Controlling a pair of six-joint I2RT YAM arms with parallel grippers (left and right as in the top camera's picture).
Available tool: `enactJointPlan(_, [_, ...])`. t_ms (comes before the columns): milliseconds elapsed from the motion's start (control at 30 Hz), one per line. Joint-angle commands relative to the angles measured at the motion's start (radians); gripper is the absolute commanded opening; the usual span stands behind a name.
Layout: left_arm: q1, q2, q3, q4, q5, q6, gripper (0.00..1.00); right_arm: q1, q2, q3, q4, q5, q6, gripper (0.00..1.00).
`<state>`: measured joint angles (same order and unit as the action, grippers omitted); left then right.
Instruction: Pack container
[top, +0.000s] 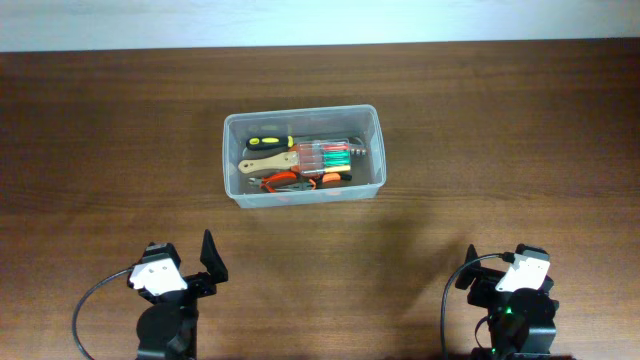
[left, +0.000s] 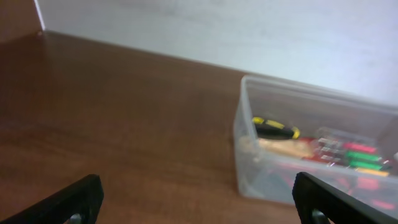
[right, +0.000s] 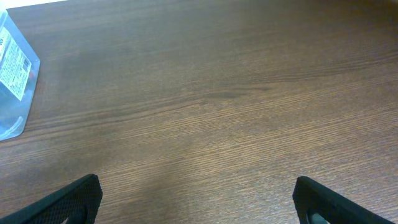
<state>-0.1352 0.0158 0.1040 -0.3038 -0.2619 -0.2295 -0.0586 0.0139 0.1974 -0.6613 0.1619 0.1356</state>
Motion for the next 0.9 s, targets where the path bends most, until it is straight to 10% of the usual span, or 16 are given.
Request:
enactJointPlan(0, [0.023,-0.011,-0.010,0.004,-0.005,-0.005,0.99,-0.006,-0.010,-0.003,0.002,-0.002,0.012,0.98])
enactJointPlan(867, [0.087,-0.011,-0.010,0.005,-0.005,-0.005,0.99,-0.006,-0.010,-0.003,0.002,-0.002,0.012,0.98])
